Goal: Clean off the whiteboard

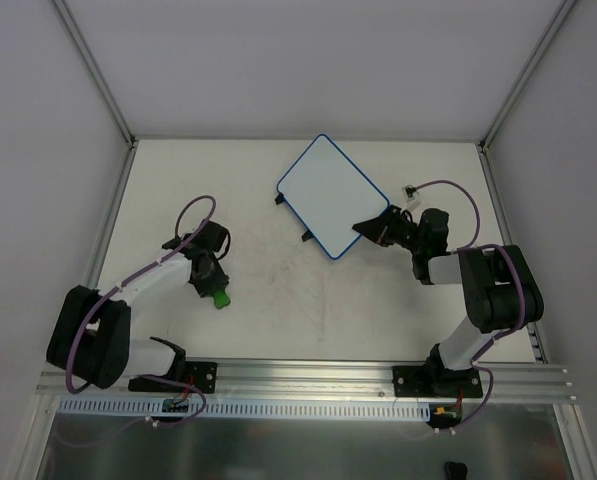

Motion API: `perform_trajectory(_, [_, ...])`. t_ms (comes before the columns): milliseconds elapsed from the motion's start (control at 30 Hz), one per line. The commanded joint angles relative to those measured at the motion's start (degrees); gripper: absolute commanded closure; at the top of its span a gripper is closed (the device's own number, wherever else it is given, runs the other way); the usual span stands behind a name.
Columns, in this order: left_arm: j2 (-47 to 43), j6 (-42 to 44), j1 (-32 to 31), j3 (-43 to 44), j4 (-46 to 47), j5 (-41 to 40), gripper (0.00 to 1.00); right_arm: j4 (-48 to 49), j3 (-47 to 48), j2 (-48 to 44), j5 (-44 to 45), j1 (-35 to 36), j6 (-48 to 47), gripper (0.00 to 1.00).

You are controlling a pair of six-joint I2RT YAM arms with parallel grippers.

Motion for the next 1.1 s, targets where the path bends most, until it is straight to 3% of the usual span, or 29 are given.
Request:
perform_trajectory(0, [3.8,-1.5,0.2,2.2,-2.3,3.9,1.00,9.6,0.6,-3.2,-3.0,0.5,0.1,1.00])
perform_trajectory(267, [4.1,-1.0,0.1,1.9,-2.3,2.3,1.00,9.8,0.4,-3.3,-3.1,0.4,0.0,1.00])
perform_trajectory(367, [2.9,-0.4,0.1,2.2,-2.3,2.7,0.84,9.8,0.4,-3.3,-3.1,0.4,0.0,1.00])
perform_trajectory(533, [1.6,1.0,0.1,2.9,-2.3,3.8,0.67,9.8,0.4,-3.5,-3.1,0.4,0.0,1.00])
perform_trajectory(567, [1.1,1.1,0.1,2.7,-2.4,3.7,0.61,9.8,0.3,-3.5,-3.0,0.3,-0.1,1.00])
perform_trajectory(600, [0.4,0.5,0.1,2.3,-2.3,3.4,0.42,9.8,0.3,-3.5,-3.0,0.3,0.0,1.00])
perform_trajectory(733, [-3.4,0.4,0.1,1.3,-2.4,2.2,0.20,9.8,0.4,-3.6,-3.0,0.3,0.0,1.00])
perform_trajectory(933, [-7.3,3.4,0.2,1.3,-2.4,2.7,0.15,10.1,0.3,-3.6,-3.0,0.2,0.1,0.92])
perform_trajectory(1067, [-14.7,7.0,0.0,-0.8,-1.2,1.6,0.02,13.0,-0.1,-3.3,-3.4,-0.4,1.6,0.91])
